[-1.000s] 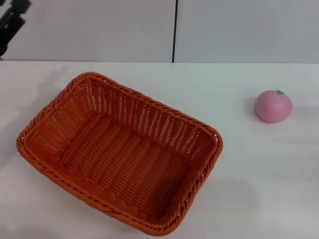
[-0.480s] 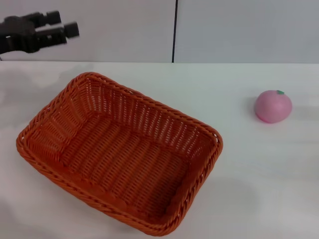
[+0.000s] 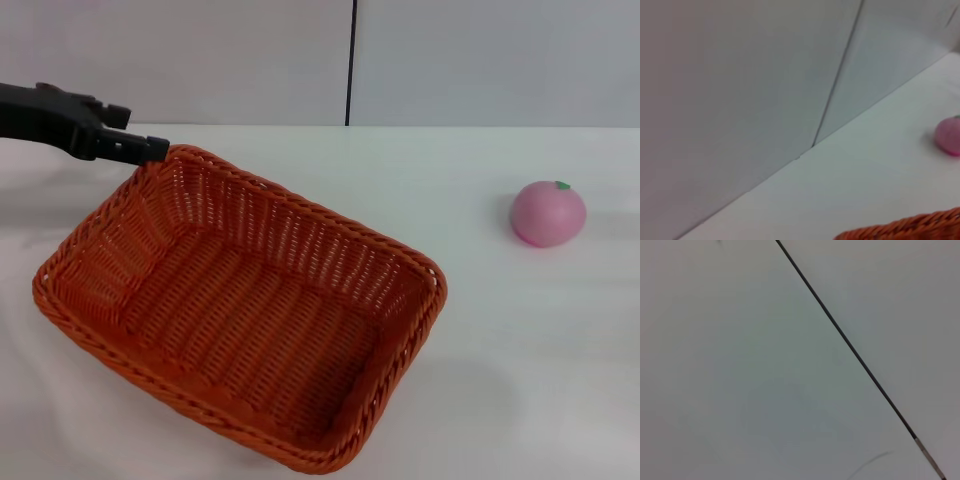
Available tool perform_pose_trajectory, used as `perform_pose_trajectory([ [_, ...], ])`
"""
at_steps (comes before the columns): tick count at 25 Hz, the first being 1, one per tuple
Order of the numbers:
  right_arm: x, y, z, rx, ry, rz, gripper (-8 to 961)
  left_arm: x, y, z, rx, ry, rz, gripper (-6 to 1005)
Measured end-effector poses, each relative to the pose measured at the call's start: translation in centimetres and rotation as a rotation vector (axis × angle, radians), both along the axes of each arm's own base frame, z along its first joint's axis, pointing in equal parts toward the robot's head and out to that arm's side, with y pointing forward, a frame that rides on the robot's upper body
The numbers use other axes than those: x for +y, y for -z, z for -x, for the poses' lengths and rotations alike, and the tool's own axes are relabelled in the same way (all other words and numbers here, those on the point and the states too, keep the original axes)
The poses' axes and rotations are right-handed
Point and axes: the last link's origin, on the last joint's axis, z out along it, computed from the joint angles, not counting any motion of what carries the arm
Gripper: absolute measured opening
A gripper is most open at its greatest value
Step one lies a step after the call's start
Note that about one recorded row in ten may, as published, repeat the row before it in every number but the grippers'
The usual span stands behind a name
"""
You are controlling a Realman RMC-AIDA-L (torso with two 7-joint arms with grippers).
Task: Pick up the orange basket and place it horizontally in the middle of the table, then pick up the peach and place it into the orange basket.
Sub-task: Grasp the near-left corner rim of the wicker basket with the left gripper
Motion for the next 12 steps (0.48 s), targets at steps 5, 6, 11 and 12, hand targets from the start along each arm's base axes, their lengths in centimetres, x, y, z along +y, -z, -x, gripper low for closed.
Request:
perform_pose_trajectory([
  [5,-0.1,0.4,-0.2,0.007,0.018,0.005,715,0.3,0.6,0.4,0.047,-0.074,0.009,812],
  [6,-0.1,0.4,-0.3,0.008,0.022,0.006,715,0.3,0.7,0.4,0.052,-0.079,0.012,812],
  [11,-0.3,0.5,-0.4,0.013,0.031,0.007,715,0.3,1.3,0.7,0.094,-0.104,0.028,812],
  [12,-0.3,0.5,-0.4,0.013,0.035,0.009,715,0.3,1.5,0.7,0.100,-0.108,0.031,812],
])
